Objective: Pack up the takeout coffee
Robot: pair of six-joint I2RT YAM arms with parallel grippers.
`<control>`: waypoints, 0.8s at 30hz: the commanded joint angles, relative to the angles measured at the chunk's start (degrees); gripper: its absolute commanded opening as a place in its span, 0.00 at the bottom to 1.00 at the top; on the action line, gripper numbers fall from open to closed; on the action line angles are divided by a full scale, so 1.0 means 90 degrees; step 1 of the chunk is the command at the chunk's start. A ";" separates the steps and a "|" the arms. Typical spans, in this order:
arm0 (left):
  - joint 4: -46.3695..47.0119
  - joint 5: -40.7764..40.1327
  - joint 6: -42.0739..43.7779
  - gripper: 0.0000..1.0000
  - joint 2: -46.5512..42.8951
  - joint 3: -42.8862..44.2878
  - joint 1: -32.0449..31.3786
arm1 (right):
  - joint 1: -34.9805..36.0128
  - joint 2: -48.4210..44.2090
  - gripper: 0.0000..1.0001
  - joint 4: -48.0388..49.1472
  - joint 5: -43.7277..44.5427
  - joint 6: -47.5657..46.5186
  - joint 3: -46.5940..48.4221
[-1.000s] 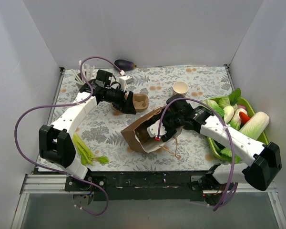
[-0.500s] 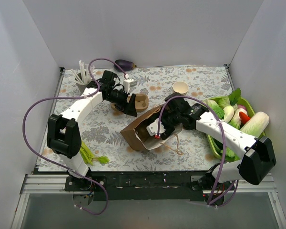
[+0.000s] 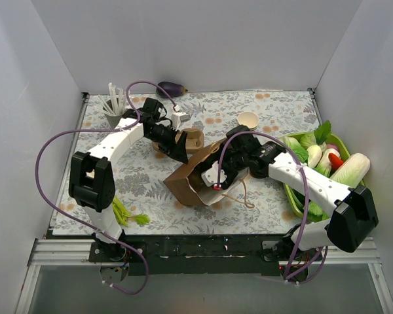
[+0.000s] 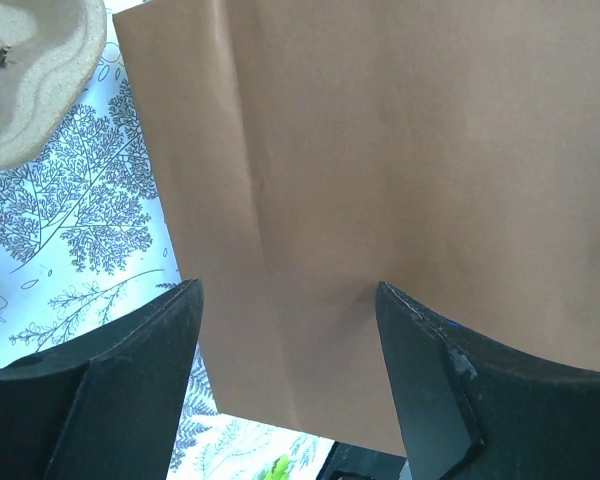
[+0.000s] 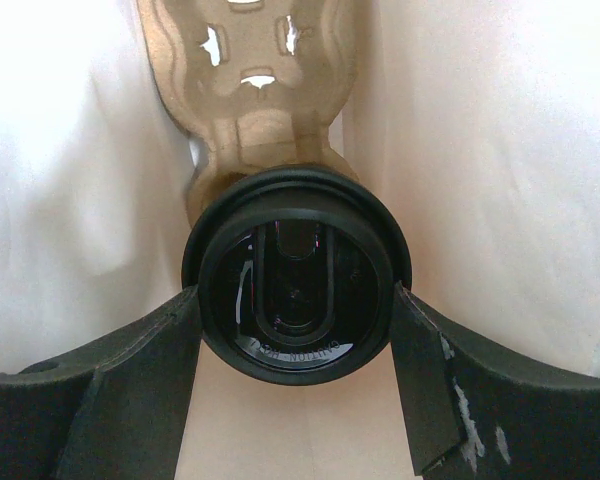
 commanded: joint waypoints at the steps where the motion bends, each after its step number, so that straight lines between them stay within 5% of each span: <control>1: -0.0196 0.0245 0.0244 0.70 0.0221 0.0350 0.0004 | -0.0033 0.0074 0.01 0.0255 -0.0196 -0.0316 0.0080; 24: -0.0606 -0.0556 0.0362 0.70 0.0134 0.0507 0.0033 | -0.0052 0.1021 0.01 -0.0291 -0.0294 -0.1117 0.0529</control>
